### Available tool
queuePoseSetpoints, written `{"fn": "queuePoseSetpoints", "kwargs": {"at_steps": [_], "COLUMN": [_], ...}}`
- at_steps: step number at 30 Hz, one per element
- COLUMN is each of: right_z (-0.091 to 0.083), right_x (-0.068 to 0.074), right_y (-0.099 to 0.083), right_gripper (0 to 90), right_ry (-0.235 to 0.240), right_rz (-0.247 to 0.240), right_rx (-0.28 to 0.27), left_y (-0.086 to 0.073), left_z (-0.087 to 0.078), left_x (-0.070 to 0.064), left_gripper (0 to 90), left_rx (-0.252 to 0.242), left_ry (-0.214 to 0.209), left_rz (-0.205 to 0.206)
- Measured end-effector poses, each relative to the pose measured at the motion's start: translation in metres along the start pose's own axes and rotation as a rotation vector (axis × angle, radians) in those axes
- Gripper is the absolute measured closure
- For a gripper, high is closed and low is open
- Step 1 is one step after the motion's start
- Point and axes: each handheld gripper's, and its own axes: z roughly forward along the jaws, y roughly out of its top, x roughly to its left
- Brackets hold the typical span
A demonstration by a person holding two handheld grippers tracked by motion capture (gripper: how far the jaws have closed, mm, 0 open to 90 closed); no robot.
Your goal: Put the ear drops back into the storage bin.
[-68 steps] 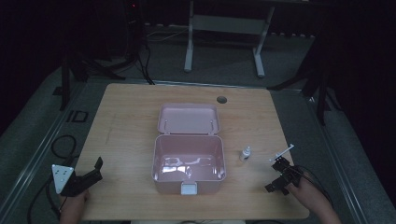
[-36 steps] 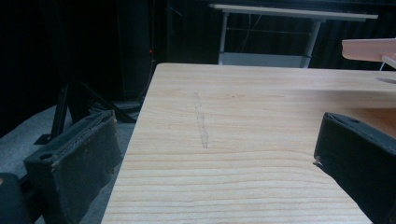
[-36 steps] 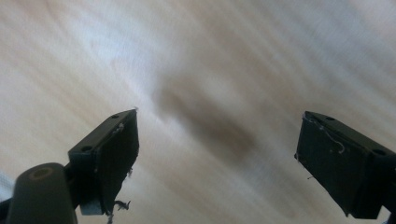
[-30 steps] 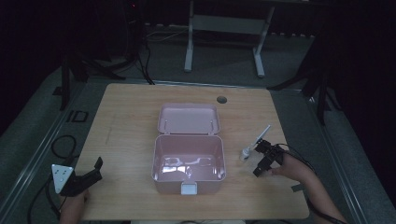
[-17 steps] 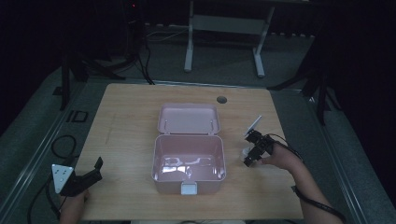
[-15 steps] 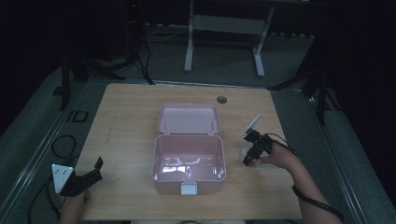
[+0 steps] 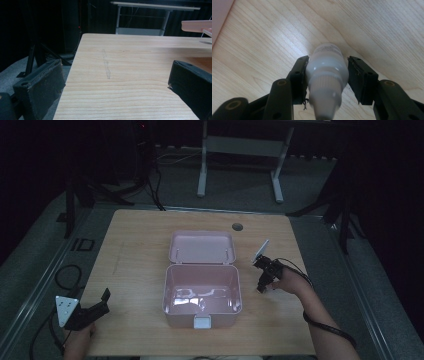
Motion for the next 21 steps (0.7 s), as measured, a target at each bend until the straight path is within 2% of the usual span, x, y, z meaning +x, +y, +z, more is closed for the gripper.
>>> {"fn": "queuePoseSetpoints", "kwargs": {"at_steps": [5,8,17,21], "right_z": [0.003,0.001,-0.006,-0.007], "right_x": [0.002,0.005,0.015,0.019], "right_y": [0.004,0.004,-0.002,-0.007], "right_gripper": [56.9,59.5,59.7,59.7], "right_ry": [0.002,-0.024,-0.047,-0.057], "right_rz": [-0.018,-0.046,-0.162,-0.234], "right_rx": [0.011,0.012,0.028,0.026], "left_y": [0.0,0.0,0.0,0.0], "left_z": [0.0,0.0,0.0,0.0], "left_x": [0.0,0.0,0.0,0.0], "left_gripper": [0.5,0.5,0.5,0.5], "left_rx": [0.0,0.001,0.001,0.001], "left_ry": [-0.001,-0.001,-0.001,-0.001], "left_rz": [0.0,0.0,0.0,0.0]}}
